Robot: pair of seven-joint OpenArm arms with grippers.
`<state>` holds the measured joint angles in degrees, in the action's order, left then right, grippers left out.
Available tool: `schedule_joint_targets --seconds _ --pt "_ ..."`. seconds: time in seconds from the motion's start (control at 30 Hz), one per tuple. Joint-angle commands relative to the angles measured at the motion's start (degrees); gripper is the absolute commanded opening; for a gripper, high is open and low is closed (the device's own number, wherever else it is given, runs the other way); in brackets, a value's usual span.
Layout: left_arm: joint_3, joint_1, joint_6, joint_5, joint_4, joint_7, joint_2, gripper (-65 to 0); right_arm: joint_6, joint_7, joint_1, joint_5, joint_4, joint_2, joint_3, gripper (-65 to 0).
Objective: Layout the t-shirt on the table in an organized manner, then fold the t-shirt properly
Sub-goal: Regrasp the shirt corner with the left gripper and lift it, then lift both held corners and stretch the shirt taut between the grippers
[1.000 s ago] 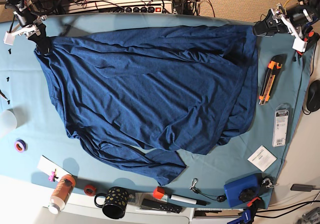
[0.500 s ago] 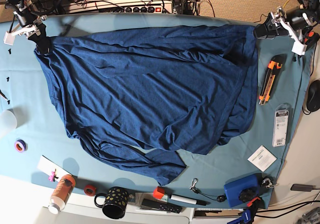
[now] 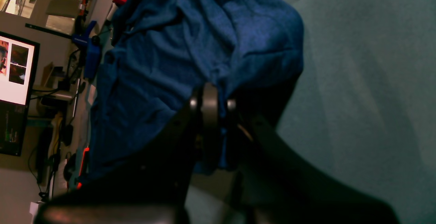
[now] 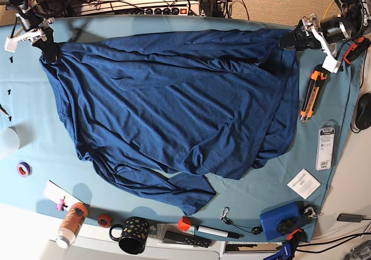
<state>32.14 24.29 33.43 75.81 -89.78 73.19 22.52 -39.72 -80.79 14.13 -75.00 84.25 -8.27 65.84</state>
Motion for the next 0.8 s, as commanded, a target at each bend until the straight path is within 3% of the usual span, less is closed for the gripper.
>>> schedule_joint_targets --seconds 0.0,0.07,0.1,0.2,0.33,0.47,0.77 --pt "0.22 0.66 -0.39 -1.27 -0.44 1.53 0.83 -35.0 -0.28 0.79 0.0 -1.51 0.76 -1.09 0.22 -65.0" --pt "0.22 0.63 -0.35 -1.27 -0.44 1.92 0.85 -38.5 -0.28 0.79 0.0 -1.51 0.76 -1.09 0.22 -65.0" --pt "0.22 0.61 -0.31 -1.27 -0.44 1.9 0.85 -43.1 -0.28 0.79 0.02 -1.51 0.76 -1.09 0.22 -65.0" --pt "0.24 0.59 1.64 -1.22 -0.44 2.03 0.85 -65.0 -0.28 0.79 0.0 -1.53 0.76 -1.09 0.22 -65.0" --pt "0.28 0.59 3.34 1.4 -0.44 3.21 1.01 -65.0 -0.28 0.79 0.02 -3.98 0.76 -1.09 0.24 -65.0" --pt "1.05 0.61 6.19 9.19 -0.46 6.81 1.14 -65.0 -0.28 0.79 0.17 -4.79 0.79 -1.11 0.26 -65.0" --pt "6.01 0.83 6.57 9.19 -0.44 6.81 1.77 -65.0 -0.28 0.79 0.5 -4.72 0.81 -1.11 0.28 -65.0"
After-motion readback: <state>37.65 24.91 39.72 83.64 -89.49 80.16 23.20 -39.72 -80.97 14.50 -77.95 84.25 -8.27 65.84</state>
